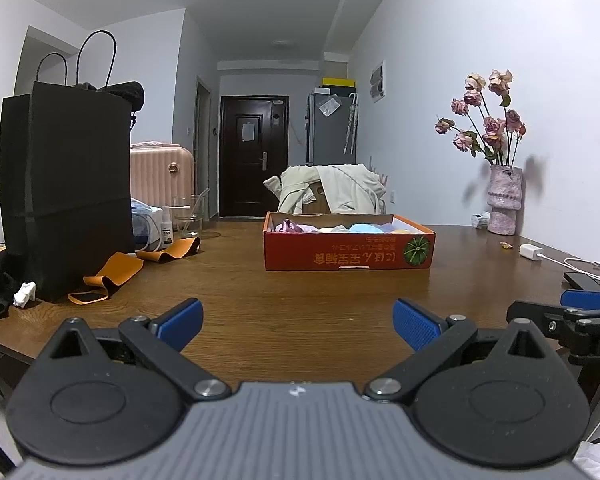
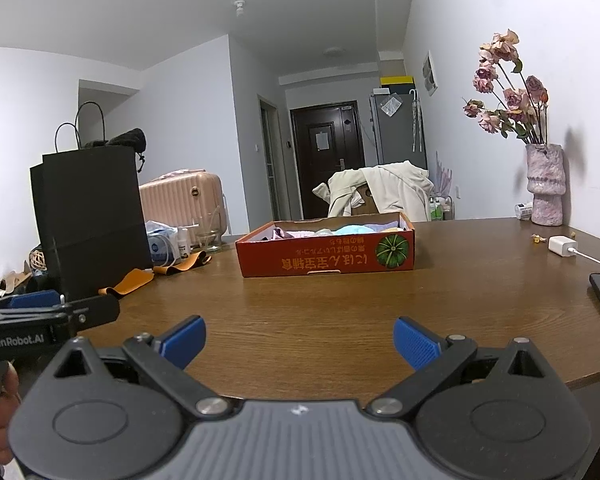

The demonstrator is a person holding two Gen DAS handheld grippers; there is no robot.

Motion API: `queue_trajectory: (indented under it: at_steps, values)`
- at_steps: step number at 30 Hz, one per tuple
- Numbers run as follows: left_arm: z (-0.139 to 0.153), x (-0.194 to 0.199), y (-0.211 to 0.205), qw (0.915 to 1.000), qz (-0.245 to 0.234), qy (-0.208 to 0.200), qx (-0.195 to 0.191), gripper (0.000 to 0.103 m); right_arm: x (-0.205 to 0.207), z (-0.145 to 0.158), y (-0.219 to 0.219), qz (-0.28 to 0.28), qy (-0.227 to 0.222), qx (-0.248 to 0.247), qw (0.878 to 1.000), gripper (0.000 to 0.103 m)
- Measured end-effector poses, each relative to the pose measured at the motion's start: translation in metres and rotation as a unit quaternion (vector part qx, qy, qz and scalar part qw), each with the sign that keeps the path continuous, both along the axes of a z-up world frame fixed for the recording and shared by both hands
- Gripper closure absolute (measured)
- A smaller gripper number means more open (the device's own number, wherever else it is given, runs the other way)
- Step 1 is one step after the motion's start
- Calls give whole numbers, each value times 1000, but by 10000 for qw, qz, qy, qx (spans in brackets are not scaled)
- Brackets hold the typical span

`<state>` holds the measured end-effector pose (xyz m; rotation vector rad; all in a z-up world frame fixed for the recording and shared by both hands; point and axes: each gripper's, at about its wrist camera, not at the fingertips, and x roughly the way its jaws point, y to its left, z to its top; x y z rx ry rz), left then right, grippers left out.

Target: Organize soft objects

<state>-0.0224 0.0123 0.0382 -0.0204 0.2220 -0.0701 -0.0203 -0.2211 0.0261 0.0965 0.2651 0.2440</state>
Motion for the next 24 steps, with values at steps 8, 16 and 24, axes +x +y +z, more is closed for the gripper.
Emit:
queue_trajectory:
  at_steps: [8, 16, 24]
  values:
    - [0, -2, 1, 10000, -11, -26, 2, 0, -1, -2, 1, -7, 11, 3, 10000, 2]
    - [1, -2, 2, 10000, -12, -31, 4, 0, -2, -3, -1, -4, 7, 17, 10000, 2]
    - [4, -4, 0, 9999, -80, -78, 59, 0, -1, -3, -2, -24, -9, 46, 10000, 2]
